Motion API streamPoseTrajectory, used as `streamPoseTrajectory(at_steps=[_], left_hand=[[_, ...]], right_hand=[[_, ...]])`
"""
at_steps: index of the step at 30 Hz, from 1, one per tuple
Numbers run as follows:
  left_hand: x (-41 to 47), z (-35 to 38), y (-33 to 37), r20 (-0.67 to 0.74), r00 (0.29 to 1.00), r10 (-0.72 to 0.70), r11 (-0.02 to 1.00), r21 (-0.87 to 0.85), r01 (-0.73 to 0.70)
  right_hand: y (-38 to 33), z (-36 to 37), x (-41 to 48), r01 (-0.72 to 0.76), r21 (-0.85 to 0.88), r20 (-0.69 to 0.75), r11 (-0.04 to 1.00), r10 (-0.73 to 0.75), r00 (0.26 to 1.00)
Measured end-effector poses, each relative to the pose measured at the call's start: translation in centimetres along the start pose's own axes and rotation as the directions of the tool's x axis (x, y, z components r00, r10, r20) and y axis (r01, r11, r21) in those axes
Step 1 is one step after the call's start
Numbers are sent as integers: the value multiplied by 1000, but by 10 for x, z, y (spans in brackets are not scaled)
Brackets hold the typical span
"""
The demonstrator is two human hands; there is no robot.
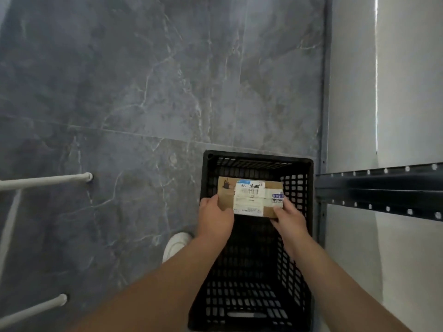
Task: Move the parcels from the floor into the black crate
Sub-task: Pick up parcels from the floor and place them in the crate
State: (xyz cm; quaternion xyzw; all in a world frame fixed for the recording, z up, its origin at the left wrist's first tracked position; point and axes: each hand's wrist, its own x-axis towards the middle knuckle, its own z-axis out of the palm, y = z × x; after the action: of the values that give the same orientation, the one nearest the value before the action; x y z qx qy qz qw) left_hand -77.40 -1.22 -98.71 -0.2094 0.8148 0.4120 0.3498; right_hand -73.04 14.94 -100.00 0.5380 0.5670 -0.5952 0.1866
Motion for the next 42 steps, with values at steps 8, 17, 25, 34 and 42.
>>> streamPoseTrajectory(at_steps=[8, 17, 25, 34, 42], left_hand=[[55, 53, -10, -71, 994, 79, 997, 15, -78], [83, 74, -38, -151, 988, 16, 980, 197, 14], [83, 85, -39, -108, 992, 70, 883, 469, -12], [77, 64, -6, 57, 998, -20, 871, 492, -10], [20, -3, 69, 195, 968, 156, 785, 571, -242]], right_hand=[[14, 14, 84, -38, 140, 29, 989, 34, 999], [13, 50, 130, -13, 23, 37, 1000, 12, 999], [10, 45, 140, 20, -90, 19, 996, -19, 1000], [2, 49, 100, -112, -348, -159, 931, 60, 986], [-71, 46, -10, 76, -628, -28, 774, -120, 992]])
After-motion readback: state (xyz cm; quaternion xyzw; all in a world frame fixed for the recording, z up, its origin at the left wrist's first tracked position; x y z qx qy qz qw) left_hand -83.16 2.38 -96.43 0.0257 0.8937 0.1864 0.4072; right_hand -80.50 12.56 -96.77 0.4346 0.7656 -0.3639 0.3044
